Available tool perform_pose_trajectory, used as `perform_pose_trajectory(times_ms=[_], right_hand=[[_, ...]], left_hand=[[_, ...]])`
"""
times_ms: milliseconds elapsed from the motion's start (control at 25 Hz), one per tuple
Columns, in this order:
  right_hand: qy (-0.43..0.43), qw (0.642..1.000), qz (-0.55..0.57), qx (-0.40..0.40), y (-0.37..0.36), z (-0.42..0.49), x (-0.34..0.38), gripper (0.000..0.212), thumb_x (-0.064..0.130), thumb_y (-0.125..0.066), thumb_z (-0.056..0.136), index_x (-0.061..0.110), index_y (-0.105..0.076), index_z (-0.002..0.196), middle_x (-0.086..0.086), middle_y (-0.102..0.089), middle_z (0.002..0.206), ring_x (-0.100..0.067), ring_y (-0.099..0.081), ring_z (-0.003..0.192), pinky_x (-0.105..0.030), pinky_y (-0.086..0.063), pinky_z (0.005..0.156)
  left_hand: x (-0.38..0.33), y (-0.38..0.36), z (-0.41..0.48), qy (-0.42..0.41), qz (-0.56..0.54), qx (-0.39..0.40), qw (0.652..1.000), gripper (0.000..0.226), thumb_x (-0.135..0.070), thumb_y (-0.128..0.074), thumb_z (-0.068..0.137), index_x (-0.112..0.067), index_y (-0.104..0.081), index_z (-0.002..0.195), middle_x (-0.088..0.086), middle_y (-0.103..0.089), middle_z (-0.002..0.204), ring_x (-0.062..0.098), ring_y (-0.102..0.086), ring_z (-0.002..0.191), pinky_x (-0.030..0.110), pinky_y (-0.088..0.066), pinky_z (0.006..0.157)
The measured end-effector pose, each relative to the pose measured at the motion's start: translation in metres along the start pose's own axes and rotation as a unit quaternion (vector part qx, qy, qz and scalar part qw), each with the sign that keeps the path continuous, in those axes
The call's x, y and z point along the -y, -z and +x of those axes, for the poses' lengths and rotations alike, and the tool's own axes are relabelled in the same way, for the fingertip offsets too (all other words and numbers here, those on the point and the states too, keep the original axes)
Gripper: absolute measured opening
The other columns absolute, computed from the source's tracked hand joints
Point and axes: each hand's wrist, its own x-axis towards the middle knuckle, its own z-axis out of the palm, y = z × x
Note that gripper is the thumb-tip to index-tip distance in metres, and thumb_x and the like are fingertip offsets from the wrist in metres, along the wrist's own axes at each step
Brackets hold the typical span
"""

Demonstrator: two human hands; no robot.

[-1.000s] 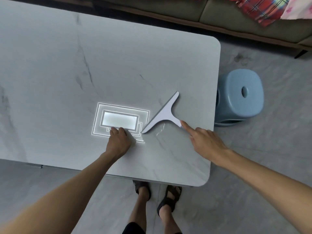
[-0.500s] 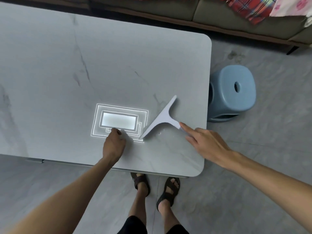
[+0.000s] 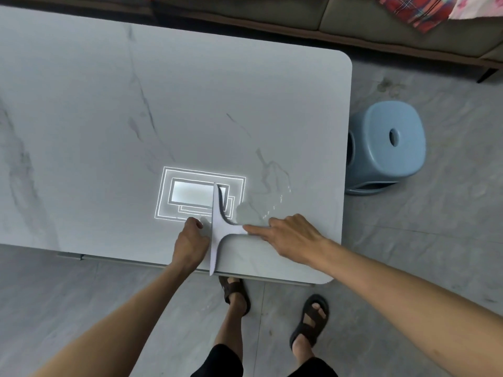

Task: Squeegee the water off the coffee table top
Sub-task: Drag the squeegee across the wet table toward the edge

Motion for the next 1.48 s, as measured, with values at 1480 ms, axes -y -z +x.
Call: perform_pose_trajectory(times_ms=[1480], right_hand=[[0.073,0.997,-0.004,-0.010,-0.030,-0.124,-0.039,0.041,0.037,-0.033,0.103,0.048,-0.029,0.142,-0.013,-0.059,0.092,-0.027,-0.052,0.060,-0.034,-0.033,0.053]], left_hand=[[-0.015,-0.104,-0.094,0.016,-0.057,-0.109,0.992,0.009,-0.019,-0.044,0.092,-0.015,-0.042,0.099,-0.007,-0.046,0.069,0.013,-0.047,0.060,0.032,-0.040,0.056]])
